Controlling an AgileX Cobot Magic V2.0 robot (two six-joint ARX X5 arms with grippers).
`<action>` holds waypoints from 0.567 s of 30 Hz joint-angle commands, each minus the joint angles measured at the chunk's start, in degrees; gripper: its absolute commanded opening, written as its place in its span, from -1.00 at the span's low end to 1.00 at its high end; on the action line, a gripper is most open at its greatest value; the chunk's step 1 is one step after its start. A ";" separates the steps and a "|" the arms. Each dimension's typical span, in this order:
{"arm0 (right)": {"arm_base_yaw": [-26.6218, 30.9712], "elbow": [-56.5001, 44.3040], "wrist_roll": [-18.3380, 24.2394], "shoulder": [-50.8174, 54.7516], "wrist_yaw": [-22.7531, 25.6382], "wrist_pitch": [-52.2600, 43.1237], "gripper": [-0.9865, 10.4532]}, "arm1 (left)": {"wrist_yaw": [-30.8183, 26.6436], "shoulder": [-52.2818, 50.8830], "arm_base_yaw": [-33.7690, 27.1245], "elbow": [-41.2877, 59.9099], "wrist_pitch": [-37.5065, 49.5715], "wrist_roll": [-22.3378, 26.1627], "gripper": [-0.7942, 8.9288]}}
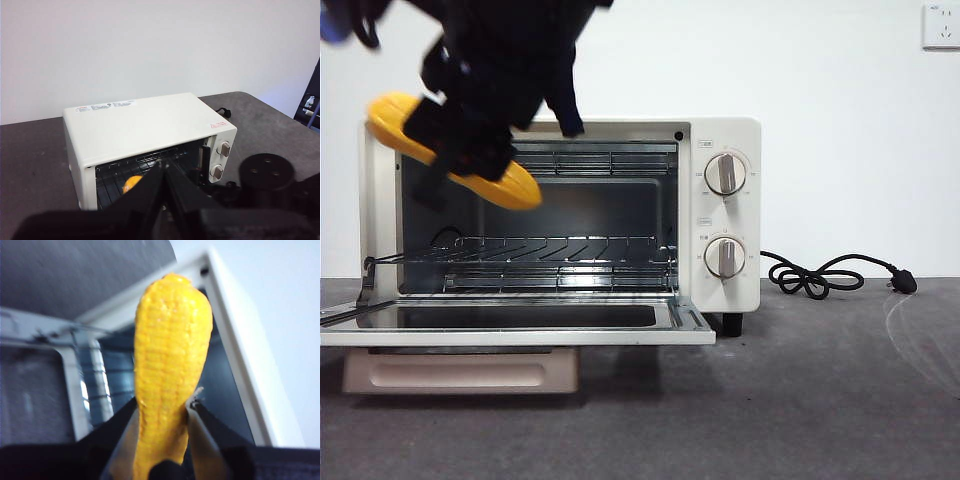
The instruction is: Take the corn from the table,put the corn in the oven
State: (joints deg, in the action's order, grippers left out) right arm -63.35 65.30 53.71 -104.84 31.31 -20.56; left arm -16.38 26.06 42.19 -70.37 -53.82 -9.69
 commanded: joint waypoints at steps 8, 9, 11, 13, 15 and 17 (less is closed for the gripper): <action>3.32 5.88 3.91 -5.95 2.08 3.54 -0.86 | -0.17 -0.17 0.13 0.50 -1.49 -0.37 -0.85; 3.65 6.38 4.07 -6.40 2.12 4.35 -0.85 | -0.17 -0.17 0.13 0.50 -1.49 -0.37 -0.85; 4.39 7.56 3.96 -7.32 2.12 6.97 -0.85 | -0.17 -0.17 0.13 0.50 -1.62 -0.35 -0.85; 4.94 8.09 3.96 -7.98 2.14 8.52 -0.85 | -0.17 -0.17 0.13 0.50 -2.01 -0.35 -0.85; 5.29 8.13 3.96 -8.52 2.45 8.63 -0.85 | -0.20 -0.17 0.13 0.52 -2.49 -0.35 -0.85; 5.73 8.13 3.87 -8.59 2.78 9.16 -0.83 | -0.17 -0.17 0.13 0.50 -2.67 -0.35 -0.85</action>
State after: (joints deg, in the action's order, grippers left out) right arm -57.60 73.17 57.63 -112.77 33.80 -11.33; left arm -16.36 26.06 42.19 -70.37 -56.58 -9.69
